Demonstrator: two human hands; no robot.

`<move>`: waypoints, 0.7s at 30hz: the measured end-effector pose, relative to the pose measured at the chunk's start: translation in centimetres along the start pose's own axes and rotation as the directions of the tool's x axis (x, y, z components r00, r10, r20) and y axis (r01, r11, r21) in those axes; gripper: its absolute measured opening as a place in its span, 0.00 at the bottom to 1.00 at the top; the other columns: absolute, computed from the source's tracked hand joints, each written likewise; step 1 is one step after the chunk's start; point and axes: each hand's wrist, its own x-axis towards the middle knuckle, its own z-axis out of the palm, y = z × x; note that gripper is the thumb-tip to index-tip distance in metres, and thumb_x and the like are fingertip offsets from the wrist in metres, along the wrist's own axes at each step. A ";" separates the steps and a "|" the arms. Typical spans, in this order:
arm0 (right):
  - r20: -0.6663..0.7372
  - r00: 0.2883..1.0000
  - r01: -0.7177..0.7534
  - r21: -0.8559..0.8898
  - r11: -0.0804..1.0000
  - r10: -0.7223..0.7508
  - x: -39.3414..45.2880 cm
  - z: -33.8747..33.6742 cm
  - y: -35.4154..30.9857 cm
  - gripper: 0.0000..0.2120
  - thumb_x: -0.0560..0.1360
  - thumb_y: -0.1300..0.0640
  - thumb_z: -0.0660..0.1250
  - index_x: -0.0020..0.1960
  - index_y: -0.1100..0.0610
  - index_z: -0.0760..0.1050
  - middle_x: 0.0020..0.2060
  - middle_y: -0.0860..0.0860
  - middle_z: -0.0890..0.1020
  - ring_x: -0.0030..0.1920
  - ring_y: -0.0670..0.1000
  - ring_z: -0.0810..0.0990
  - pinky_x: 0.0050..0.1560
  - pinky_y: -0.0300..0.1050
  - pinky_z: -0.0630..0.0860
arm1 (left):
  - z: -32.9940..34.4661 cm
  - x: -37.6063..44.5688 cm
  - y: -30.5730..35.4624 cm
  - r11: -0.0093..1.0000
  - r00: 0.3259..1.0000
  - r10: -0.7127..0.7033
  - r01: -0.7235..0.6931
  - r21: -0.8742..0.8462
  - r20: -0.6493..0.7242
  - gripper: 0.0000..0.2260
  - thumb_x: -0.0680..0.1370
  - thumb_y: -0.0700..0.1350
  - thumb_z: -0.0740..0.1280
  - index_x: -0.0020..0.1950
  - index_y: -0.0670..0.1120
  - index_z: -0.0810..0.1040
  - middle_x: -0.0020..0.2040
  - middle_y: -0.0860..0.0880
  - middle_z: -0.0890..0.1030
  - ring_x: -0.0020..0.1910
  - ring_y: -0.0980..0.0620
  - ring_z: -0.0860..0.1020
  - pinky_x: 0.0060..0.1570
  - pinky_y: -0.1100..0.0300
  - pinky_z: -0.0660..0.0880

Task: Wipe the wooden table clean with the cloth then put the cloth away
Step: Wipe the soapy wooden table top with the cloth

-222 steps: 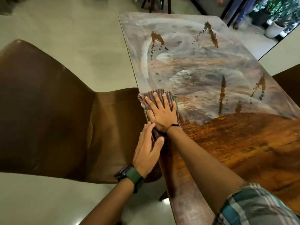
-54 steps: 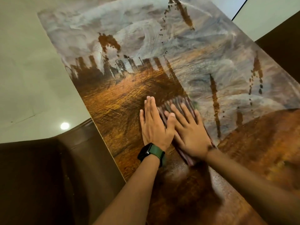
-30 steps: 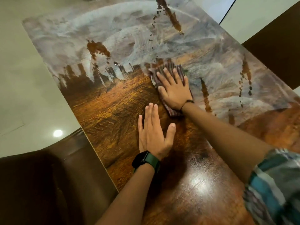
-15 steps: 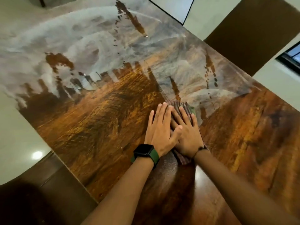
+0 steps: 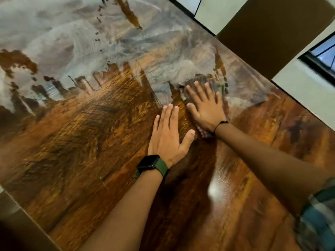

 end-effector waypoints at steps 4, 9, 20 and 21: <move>-0.027 0.959 0.282 -0.025 0.959 -0.283 -9.2 2.5 -4.9 0.30 0.77 0.42 0.47 0.77 0.47 0.45 0.77 0.51 0.50 0.76 0.59 0.43 0.70 0.67 0.46 | -0.3 0.3 0.1 0.996 0.995 -0.030 0.022 -0.082 -0.094 0.34 0.73 0.62 0.45 0.75 0.44 0.51 0.77 0.46 0.50 0.75 0.53 0.45 0.71 0.60 0.36; -0.062 0.916 0.398 0.031 0.917 -0.395 -10.1 2.7 -0.1 0.25 0.80 0.42 0.47 0.75 0.45 0.56 0.76 0.48 0.55 0.77 0.54 0.47 0.71 0.64 0.48 | 0.4 0.9 -0.1 0.999 0.993 0.051 -0.051 0.005 -0.110 0.33 0.76 0.61 0.47 0.74 0.42 0.56 0.76 0.44 0.54 0.75 0.51 0.48 0.71 0.60 0.38; -0.063 0.961 -0.265 0.042 0.963 0.268 4.7 -0.7 20.7 0.28 0.77 0.40 0.41 0.76 0.41 0.48 0.77 0.46 0.48 0.77 0.52 0.43 0.73 0.61 0.42 | 7.5 8.5 7.8 0.947 0.947 0.318 -0.320 0.033 0.044 0.34 0.75 0.60 0.43 0.74 0.40 0.53 0.76 0.41 0.52 0.75 0.49 0.45 0.70 0.58 0.35; -0.062 0.948 -0.308 0.058 0.949 0.312 5.1 -0.9 21.5 0.28 0.77 0.40 0.41 0.76 0.42 0.48 0.77 0.47 0.48 0.77 0.53 0.44 0.73 0.61 0.42 | 7.6 8.8 7.4 0.954 0.953 0.298 -0.300 0.027 0.045 0.34 0.75 0.60 0.42 0.75 0.40 0.51 0.76 0.42 0.51 0.75 0.49 0.45 0.70 0.59 0.34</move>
